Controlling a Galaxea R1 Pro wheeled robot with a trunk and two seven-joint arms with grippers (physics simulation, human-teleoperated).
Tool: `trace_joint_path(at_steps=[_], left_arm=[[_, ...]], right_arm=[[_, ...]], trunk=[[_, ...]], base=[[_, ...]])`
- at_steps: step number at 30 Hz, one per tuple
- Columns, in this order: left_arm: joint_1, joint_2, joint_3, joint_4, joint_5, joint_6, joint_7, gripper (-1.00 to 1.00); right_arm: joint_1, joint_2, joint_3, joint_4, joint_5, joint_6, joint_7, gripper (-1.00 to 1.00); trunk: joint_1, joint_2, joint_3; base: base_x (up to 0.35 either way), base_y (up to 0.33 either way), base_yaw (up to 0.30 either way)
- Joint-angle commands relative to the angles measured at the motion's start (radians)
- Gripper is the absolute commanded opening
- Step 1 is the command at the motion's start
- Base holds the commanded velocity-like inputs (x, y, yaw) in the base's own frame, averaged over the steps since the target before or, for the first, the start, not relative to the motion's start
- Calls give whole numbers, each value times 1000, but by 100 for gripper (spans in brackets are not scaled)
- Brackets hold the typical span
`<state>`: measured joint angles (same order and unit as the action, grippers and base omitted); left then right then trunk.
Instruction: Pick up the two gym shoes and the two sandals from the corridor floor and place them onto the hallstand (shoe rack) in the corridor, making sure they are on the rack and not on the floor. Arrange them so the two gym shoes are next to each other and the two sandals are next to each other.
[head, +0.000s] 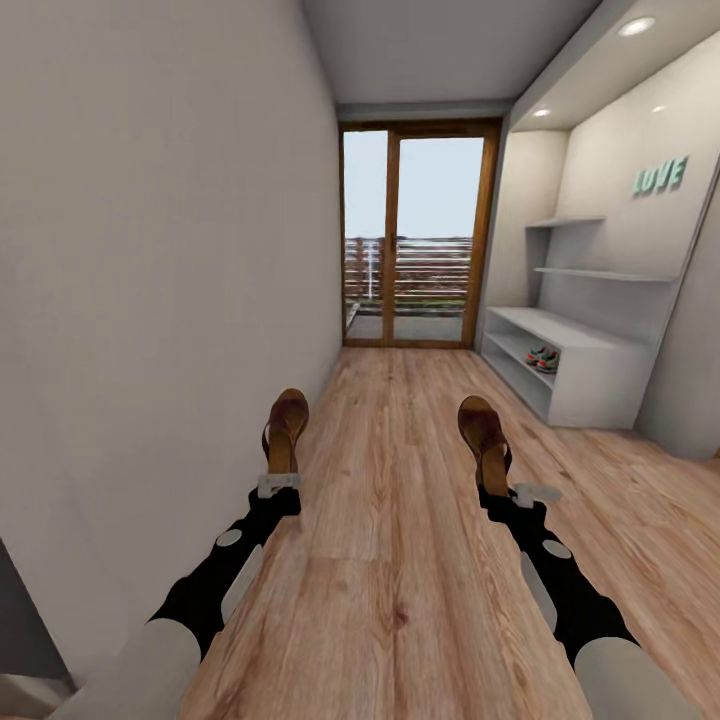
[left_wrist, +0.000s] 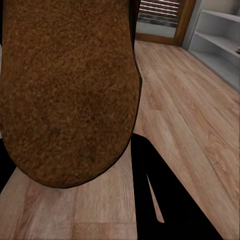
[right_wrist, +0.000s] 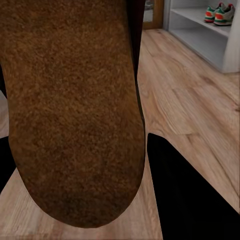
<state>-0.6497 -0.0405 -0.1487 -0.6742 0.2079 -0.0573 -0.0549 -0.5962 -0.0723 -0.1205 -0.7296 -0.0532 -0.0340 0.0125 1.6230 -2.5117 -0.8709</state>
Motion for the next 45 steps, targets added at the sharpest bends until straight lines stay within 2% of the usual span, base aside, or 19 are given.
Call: trace_joint_path(at_steps=[1,21,45], left_arm=[[-1,0,-2,1,7,-2,-2,-100],[-1,1,-2,1,7,-2,-3,-100],[-1,1,-2,1,10,-1,-2,-100]], right_arm=[[-1,0,0,1,-8,-3,3,-100],[-1,0,1,0,-7,-3,1,-100],[0,0,-1,-1,-7,-2,1,-100]], trunk=[[0,0,-1],[0,0,-1],[0,0,-1]], base=[[346,0,0],[346,-3,0],[346,-96,0]])
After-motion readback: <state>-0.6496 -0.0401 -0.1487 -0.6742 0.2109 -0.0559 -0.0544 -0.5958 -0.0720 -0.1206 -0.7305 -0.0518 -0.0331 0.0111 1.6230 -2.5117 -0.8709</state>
